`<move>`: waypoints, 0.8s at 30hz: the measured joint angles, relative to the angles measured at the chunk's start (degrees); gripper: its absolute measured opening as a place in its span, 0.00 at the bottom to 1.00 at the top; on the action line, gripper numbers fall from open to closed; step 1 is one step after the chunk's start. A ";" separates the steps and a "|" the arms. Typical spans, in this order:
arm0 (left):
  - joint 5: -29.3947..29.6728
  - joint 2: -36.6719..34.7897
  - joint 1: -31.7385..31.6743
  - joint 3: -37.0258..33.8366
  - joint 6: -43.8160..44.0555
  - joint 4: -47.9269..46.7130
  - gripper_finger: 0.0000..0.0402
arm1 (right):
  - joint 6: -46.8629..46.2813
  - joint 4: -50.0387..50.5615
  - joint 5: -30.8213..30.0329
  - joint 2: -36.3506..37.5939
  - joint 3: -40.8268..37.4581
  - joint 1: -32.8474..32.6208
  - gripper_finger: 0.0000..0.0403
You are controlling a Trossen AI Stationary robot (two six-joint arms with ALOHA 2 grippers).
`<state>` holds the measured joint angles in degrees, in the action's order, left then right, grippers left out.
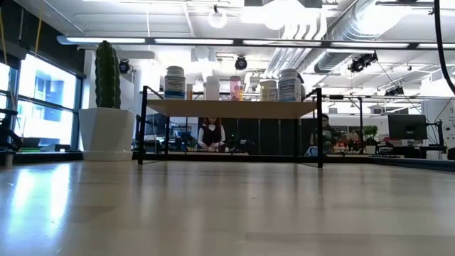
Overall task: Pick and place medicine bottles onto shelf by color
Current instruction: Put the small orange pill bottle on the shelf
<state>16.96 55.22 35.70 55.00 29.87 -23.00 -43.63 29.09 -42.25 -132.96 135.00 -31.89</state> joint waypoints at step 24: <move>4.15 0.20 0.00 -0.02 -7.49 15.85 0.60 | 21.65 -17.10 -4.73 2.38 0.02 1.42 0.20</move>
<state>21.11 55.42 35.70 54.98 22.39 -7.15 -21.98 11.98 -46.98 -130.58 135.02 -30.47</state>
